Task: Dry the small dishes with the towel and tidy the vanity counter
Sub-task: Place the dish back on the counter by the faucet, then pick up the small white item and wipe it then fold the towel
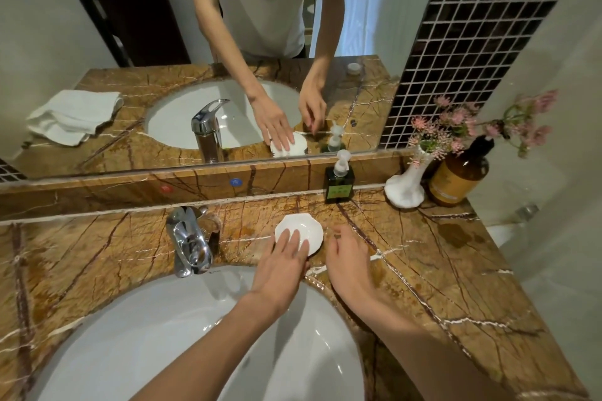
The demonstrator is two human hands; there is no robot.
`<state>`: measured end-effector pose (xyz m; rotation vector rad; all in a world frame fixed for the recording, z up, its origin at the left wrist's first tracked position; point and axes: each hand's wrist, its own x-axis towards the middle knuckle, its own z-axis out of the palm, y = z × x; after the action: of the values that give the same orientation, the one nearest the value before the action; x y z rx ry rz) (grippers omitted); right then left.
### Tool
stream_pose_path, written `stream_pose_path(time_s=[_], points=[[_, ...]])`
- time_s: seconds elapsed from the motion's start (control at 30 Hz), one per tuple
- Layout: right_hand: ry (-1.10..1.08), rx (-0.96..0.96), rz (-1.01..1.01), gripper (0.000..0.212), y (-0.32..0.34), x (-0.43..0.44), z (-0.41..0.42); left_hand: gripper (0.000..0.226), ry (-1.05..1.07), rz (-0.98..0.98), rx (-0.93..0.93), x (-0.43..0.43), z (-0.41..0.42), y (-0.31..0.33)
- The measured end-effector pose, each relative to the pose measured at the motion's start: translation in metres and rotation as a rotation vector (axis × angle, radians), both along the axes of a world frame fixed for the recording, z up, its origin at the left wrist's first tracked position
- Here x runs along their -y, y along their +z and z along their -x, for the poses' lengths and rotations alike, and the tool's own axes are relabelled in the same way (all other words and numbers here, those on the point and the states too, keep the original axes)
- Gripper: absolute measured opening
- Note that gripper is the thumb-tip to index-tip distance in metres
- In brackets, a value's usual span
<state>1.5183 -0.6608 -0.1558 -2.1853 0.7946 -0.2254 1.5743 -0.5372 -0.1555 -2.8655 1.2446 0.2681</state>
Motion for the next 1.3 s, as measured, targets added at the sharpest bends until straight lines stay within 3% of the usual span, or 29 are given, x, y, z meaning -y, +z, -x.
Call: stream_pose_path(time_s=[0.2,0.37,0.57,0.7,0.97,1.3], points=[[-0.039,0.015,-0.04,0.026,-0.002,0.006,0.03,0.057,0.011,-0.033,0.033,0.005,-0.003,-0.005],[-0.041,0.026,-0.074,0.023,0.002,0.01,0.051,0.048,0.043,0.068,0.025,0.007,0.003,-0.006],[0.077,-0.019,0.12,0.023,0.021,0.028,0.092,0.043,-0.075,0.242,0.002,0.019,0.04,0.01],[0.237,-0.01,0.333,0.038,0.027,0.042,0.126,0.033,-0.17,0.352,0.01,0.032,0.072,0.021],[0.352,-0.166,0.471,0.059,0.023,0.065,0.207,0.039,-0.224,0.294,-0.023,0.05,0.155,0.032],[0.397,-0.099,0.469,0.058,0.035,0.09,0.325,0.042,-0.092,0.262,-0.034,0.057,0.276,0.046]])
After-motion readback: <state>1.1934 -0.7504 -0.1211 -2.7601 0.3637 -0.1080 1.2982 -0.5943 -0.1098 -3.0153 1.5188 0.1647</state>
